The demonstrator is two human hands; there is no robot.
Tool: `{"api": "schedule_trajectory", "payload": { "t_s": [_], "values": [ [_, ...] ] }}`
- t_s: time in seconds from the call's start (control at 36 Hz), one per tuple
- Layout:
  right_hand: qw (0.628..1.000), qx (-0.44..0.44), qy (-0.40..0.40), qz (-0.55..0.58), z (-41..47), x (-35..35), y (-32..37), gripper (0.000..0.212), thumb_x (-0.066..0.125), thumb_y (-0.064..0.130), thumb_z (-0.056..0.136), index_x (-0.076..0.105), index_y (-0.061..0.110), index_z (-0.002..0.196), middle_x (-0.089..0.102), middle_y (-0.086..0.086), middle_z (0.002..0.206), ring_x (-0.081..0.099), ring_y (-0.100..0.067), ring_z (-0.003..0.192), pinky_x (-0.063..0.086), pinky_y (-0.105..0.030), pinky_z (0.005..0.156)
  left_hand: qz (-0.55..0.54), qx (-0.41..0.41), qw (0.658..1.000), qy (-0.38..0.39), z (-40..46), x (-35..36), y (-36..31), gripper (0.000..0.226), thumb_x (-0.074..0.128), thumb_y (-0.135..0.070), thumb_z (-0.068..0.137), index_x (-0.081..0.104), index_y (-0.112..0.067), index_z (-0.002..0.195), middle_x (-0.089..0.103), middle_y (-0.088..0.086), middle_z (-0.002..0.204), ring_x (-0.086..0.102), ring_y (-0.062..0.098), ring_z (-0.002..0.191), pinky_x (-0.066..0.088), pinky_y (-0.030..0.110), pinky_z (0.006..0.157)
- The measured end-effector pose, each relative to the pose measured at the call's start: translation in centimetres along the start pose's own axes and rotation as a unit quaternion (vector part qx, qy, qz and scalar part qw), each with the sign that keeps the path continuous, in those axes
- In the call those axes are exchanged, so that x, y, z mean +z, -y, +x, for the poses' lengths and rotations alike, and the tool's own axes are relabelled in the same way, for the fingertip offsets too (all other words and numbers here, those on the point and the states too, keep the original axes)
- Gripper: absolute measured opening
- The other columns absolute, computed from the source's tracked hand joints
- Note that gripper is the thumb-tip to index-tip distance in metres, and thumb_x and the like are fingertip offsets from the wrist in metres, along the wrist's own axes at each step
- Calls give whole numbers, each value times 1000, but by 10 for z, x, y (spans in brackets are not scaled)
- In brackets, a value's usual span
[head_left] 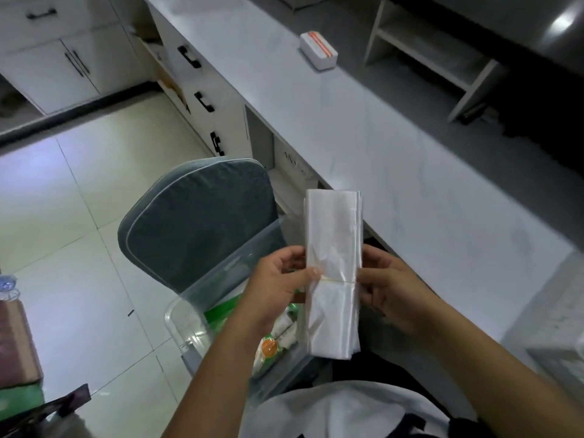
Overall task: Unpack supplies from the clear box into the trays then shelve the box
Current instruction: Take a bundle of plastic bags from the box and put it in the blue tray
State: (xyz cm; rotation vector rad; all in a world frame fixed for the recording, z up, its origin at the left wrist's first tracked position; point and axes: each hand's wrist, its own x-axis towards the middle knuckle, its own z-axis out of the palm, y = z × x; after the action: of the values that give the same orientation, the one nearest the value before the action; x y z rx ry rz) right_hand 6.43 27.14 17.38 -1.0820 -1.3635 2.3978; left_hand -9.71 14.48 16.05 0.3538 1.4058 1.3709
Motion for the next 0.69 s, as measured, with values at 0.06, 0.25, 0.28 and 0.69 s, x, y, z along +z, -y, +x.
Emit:
{"api": "schedule_trajectory", "payload": {
  "t_s": [0.06,0.25,0.28,0.69],
  "values": [
    [1000,-6,-15,6,-10,-10,0,46,59,-4,86,65,18,126,68,-16,124,66,-38,112,57,-50,89,14,7,1000,-2,0,10,4,25,77,-9,82,77,-29,98,77,1,99,74,19,86,58,30,67],
    [996,-28,-82,25,-50,-43,0,45,69,5,75,70,15,119,69,-17,122,68,-37,108,60,-43,80,81,32,994,60,13,52,15,24,77,-10,79,73,-26,95,75,-4,99,70,9,89,55,20,72],
    [994,-31,-97,32,-57,-47,0,44,67,5,76,70,14,119,69,-18,122,68,-37,107,60,-43,80,77,24,993,86,14,58,17,23,75,-6,81,72,-22,97,76,-3,98,71,10,89,55,20,72],
    [951,-76,-298,-24,-187,-103,-16,33,80,16,78,70,19,110,77,-1,101,75,-22,90,61,-49,79,101,23,975,199,-30,187,38,60,81,0,75,49,-20,121,71,17,108,72,33,96,60,41,73]
  ]
}}
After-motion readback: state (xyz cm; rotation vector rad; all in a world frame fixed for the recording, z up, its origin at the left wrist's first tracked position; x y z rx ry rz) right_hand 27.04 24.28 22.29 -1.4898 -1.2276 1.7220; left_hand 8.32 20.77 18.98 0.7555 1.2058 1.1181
